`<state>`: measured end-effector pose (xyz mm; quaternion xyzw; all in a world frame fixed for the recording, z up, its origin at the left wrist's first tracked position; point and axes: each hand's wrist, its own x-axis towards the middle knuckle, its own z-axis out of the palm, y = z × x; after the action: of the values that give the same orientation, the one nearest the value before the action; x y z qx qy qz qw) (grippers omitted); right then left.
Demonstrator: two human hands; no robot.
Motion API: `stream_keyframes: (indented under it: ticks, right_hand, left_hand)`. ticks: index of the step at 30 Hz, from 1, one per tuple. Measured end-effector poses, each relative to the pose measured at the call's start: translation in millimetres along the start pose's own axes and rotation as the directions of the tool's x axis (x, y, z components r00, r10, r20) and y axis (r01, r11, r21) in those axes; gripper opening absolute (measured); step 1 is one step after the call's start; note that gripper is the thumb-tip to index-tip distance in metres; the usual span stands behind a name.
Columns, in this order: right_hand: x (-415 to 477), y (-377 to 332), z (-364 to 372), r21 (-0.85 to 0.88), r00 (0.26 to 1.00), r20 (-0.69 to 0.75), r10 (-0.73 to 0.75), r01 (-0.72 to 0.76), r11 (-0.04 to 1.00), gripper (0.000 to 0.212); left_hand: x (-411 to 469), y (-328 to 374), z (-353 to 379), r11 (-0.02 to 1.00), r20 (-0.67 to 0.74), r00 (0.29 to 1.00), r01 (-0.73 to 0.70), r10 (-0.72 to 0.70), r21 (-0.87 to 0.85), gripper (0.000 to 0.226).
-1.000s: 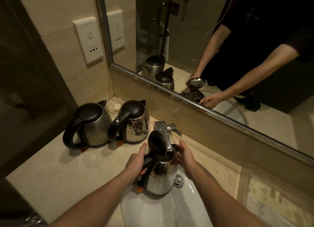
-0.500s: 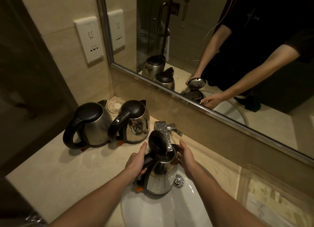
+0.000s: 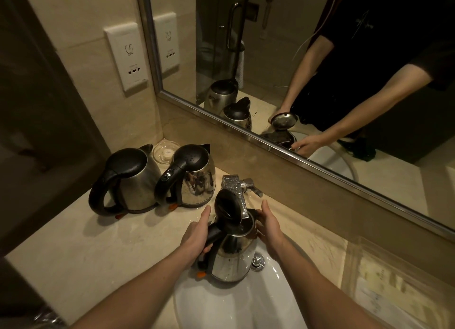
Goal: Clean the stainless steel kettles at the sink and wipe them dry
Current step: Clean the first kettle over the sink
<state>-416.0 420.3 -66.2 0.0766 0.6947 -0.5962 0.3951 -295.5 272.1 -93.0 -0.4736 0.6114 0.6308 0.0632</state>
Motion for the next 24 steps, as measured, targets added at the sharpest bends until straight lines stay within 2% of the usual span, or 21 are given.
stream_keyframes:
  ticks: [24]
  right_hand:
    - [1.0, -0.1, 2.9, -0.002, 1.0, 0.014, 0.005, -0.005, 1.0, 0.054]
  left_hand:
    - [-2.0, 0.7, -2.6, 1.0, -0.006, 1.0, 0.009, -0.009, -0.02, 0.073]
